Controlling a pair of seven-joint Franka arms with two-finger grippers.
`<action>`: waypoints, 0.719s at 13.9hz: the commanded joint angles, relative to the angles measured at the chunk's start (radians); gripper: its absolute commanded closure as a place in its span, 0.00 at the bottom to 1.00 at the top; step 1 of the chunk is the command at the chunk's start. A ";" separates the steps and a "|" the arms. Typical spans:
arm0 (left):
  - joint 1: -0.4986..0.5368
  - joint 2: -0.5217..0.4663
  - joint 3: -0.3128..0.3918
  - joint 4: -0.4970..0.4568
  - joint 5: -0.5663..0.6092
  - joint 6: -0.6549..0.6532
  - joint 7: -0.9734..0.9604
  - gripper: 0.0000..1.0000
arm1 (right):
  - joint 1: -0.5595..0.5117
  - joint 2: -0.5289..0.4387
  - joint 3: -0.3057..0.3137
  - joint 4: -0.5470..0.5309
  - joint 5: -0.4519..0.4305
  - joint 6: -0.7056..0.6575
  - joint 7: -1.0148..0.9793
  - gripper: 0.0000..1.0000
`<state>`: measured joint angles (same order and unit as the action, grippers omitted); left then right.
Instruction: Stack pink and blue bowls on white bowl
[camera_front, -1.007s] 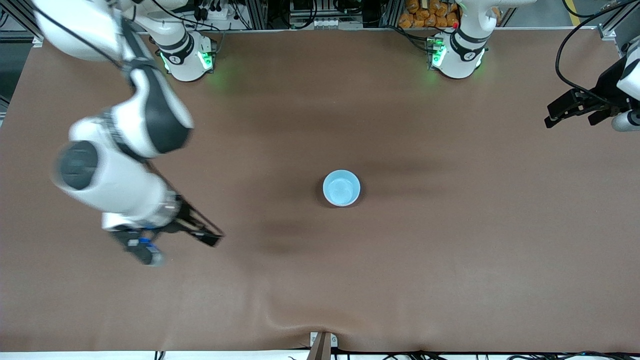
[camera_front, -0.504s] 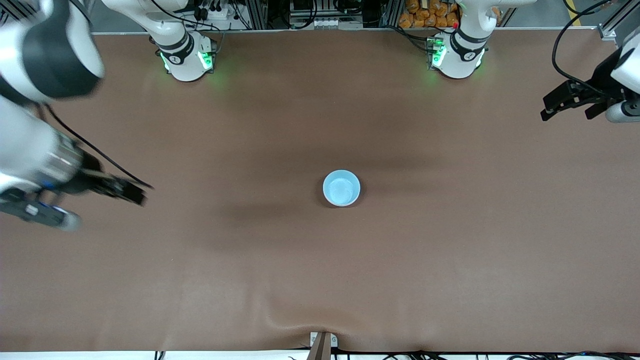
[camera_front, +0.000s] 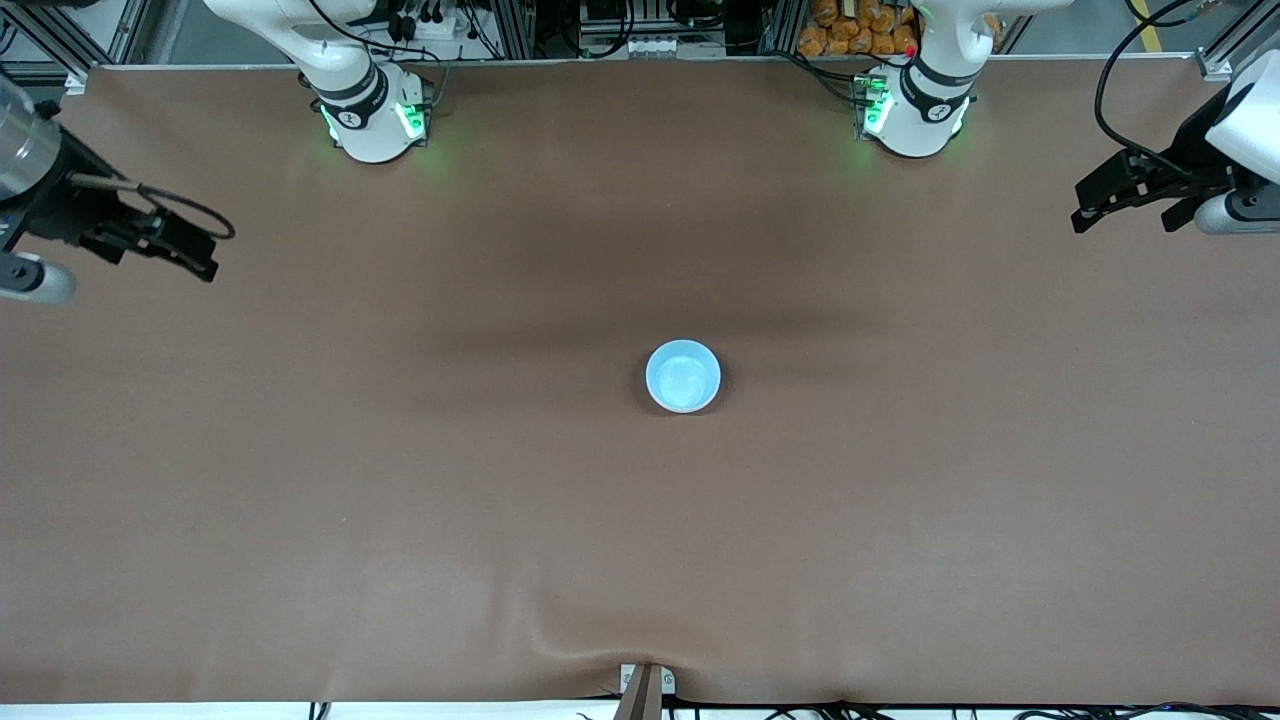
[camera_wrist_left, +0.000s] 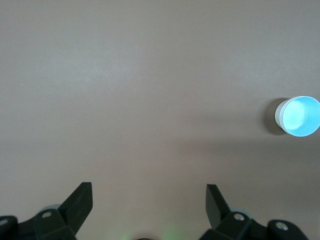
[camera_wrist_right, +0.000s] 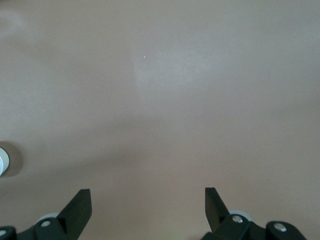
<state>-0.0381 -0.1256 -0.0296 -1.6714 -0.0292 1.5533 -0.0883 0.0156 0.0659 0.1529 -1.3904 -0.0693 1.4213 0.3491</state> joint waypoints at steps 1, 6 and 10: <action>0.007 -0.008 0.007 0.015 -0.003 -0.016 0.032 0.00 | -0.005 -0.115 -0.003 -0.180 0.005 0.062 -0.022 0.00; 0.007 -0.006 0.007 0.021 -0.002 -0.018 0.025 0.00 | -0.011 -0.087 -0.019 -0.098 0.006 0.062 -0.079 0.00; 0.004 -0.009 -0.001 0.021 -0.002 -0.059 0.027 0.00 | -0.011 -0.087 -0.035 -0.067 0.020 0.050 -0.140 0.00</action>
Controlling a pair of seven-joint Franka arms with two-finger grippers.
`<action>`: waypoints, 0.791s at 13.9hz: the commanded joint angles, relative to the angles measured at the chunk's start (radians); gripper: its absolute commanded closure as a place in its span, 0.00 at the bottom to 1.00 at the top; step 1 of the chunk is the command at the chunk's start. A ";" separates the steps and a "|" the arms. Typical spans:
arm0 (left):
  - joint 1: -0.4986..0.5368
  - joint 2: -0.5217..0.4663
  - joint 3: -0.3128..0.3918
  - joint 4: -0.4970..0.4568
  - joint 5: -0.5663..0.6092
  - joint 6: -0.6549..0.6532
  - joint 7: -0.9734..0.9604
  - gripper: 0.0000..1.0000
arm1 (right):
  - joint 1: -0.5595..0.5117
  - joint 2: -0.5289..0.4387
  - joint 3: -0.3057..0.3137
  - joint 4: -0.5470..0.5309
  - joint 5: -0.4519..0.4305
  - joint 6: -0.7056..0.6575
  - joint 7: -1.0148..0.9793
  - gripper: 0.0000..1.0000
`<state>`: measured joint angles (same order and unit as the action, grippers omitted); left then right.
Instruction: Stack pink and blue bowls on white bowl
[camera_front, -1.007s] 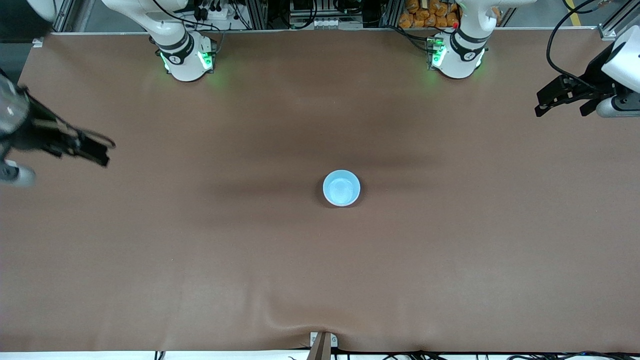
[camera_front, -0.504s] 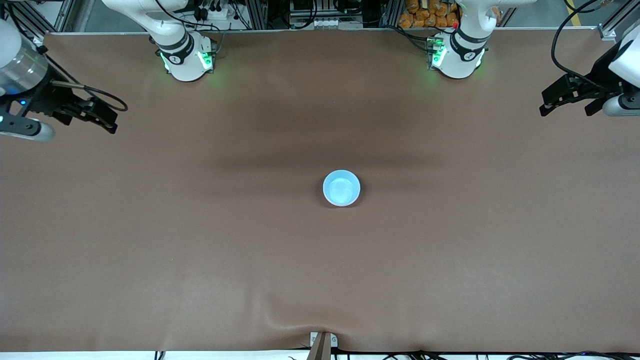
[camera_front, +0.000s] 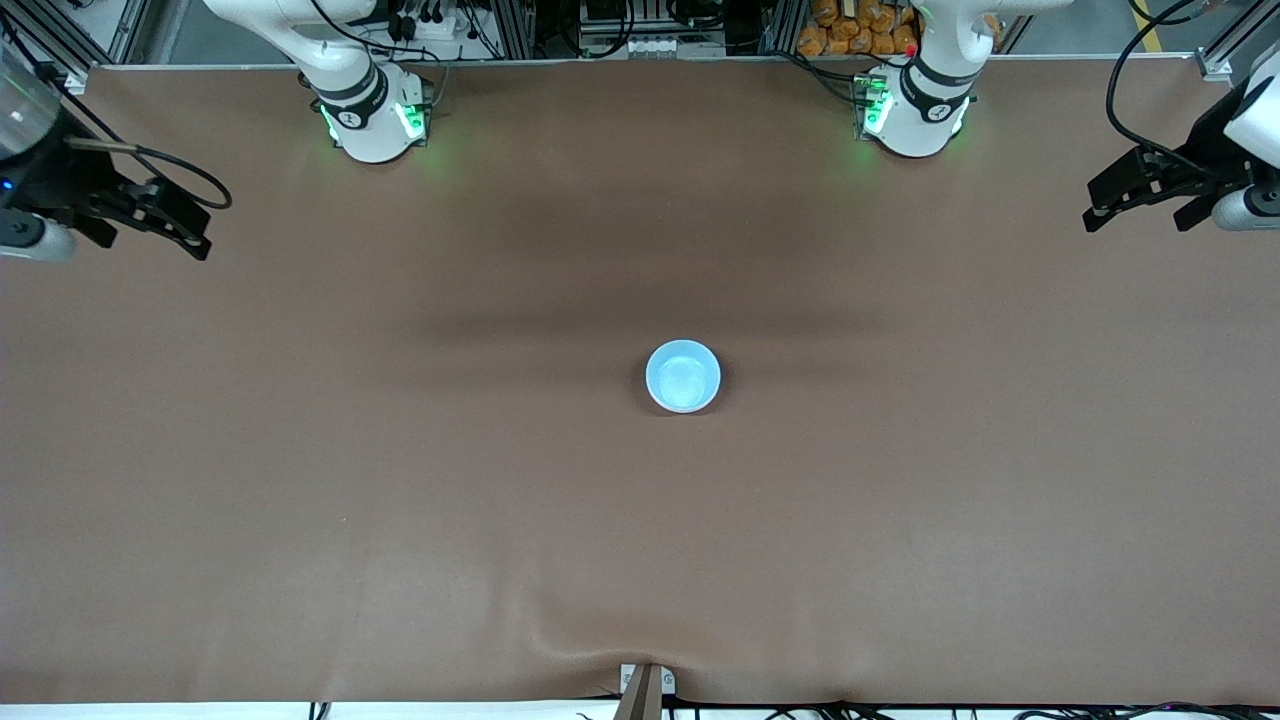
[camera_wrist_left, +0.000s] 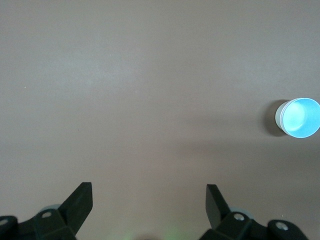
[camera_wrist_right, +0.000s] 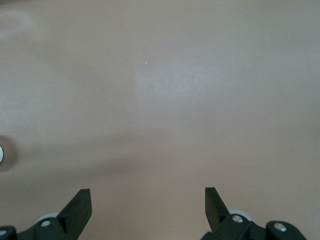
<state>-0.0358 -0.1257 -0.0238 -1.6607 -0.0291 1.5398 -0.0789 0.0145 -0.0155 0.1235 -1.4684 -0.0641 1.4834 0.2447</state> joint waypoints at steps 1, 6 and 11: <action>0.002 -0.009 -0.008 0.010 0.000 -0.047 0.018 0.00 | -0.010 -0.011 -0.013 0.005 0.024 -0.037 -0.041 0.00; 0.002 -0.008 -0.010 0.010 -0.002 -0.047 0.019 0.00 | -0.005 -0.021 -0.062 0.000 0.057 -0.101 -0.140 0.00; 0.004 0.004 -0.002 0.032 0.000 -0.049 0.019 0.00 | -0.002 -0.018 -0.059 0.002 0.061 -0.092 -0.131 0.00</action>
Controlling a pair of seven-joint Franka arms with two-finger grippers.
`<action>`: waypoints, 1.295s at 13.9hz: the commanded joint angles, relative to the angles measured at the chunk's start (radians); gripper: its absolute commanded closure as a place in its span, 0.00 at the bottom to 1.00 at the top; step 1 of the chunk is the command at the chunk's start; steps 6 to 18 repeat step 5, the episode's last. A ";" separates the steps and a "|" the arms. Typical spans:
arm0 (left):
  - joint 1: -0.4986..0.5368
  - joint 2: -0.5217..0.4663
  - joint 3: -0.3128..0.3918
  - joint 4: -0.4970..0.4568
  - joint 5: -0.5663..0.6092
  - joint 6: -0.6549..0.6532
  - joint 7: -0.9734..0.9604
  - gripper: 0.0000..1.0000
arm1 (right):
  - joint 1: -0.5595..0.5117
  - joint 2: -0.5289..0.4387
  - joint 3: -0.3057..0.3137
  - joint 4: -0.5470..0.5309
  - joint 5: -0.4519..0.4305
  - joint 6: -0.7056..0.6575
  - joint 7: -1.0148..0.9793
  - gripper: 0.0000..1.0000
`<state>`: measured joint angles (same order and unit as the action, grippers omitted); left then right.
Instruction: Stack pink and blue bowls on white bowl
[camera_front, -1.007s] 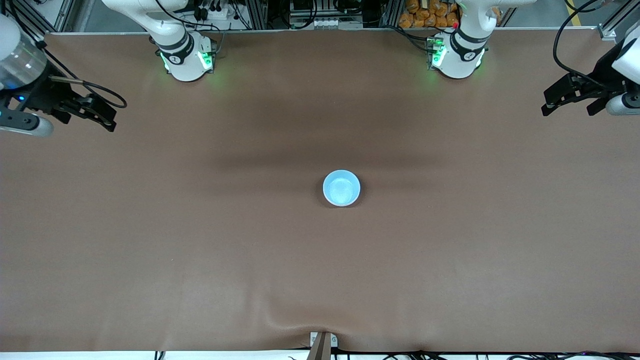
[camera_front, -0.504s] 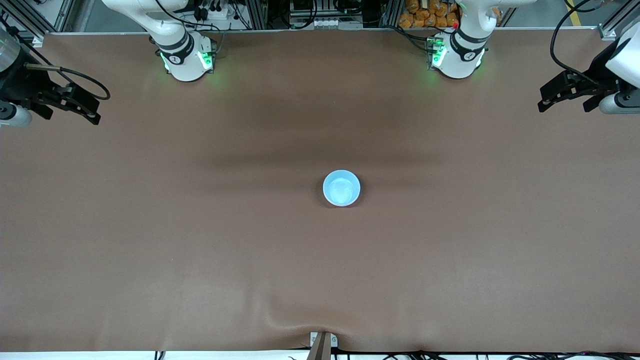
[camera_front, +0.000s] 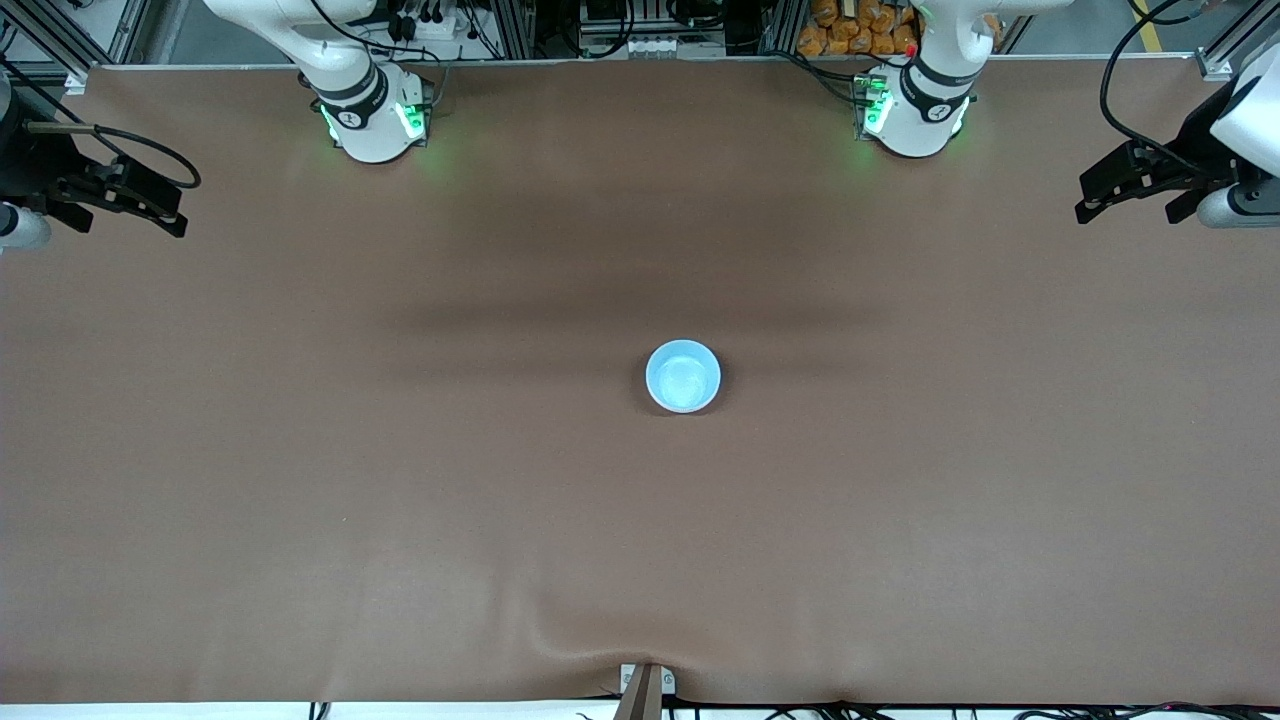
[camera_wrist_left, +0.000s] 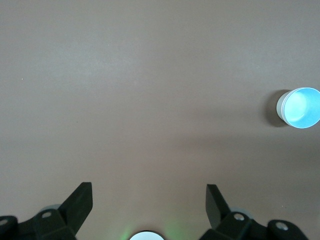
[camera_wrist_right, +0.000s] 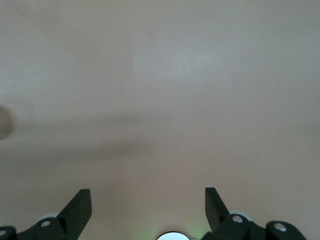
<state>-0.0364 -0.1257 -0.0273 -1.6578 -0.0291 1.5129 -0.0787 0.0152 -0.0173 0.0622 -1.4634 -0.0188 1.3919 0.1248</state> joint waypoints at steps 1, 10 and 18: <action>0.003 0.006 0.001 0.030 -0.002 -0.022 0.019 0.00 | 0.000 -0.016 0.004 -0.003 0.016 0.005 -0.013 0.00; 0.006 0.012 0.001 0.027 -0.002 -0.026 0.022 0.00 | -0.001 -0.016 0.005 -0.003 0.017 0.027 -0.011 0.00; 0.006 0.012 0.001 0.027 -0.002 -0.026 0.022 0.00 | -0.001 -0.016 0.005 -0.003 0.017 0.027 -0.011 0.00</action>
